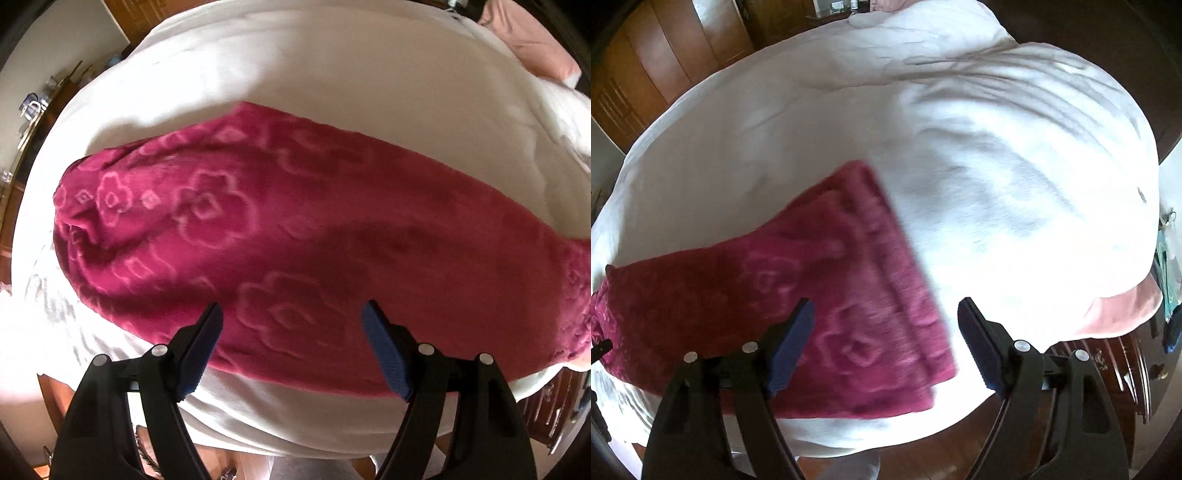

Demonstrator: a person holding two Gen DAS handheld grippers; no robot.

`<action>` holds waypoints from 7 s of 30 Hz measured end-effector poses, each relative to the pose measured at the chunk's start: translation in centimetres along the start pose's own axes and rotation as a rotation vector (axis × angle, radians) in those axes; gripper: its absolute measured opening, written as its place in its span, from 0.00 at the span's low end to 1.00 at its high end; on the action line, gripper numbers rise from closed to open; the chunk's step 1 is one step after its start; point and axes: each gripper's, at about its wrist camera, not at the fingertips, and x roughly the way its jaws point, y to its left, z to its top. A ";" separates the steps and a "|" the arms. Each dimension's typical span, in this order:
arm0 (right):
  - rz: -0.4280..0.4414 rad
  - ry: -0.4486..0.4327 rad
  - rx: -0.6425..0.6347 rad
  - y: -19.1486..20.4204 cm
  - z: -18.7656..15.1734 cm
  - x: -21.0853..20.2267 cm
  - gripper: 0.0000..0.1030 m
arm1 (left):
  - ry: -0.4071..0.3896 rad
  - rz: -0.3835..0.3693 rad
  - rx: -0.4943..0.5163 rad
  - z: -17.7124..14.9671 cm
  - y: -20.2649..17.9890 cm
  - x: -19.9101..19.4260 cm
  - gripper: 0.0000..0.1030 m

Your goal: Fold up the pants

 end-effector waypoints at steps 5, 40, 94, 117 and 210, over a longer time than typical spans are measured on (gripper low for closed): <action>0.120 0.052 -0.028 -1.8 0.9 2.1 0.79 | 0.022 0.006 0.004 -0.2 -2.4 -1.1 0.75; 0.532 0.067 -0.106 11.6 2.1 -5.3 0.19 | 0.050 -0.049 -0.032 0.6 4.3 1.3 0.75; 0.666 0.398 -0.215 44.1 -5.7 2.9 0.42 | 0.099 -0.146 0.020 9.8 26.0 8.9 0.75; 0.466 0.257 -0.336 45.6 0.4 5.8 0.42 | 0.146 -0.100 0.112 5.6 19.1 11.3 0.75; 0.295 0.293 -0.372 47.6 -11.1 0.9 0.72 | 0.100 -0.577 -0.825 4.5 65.6 27.5 0.42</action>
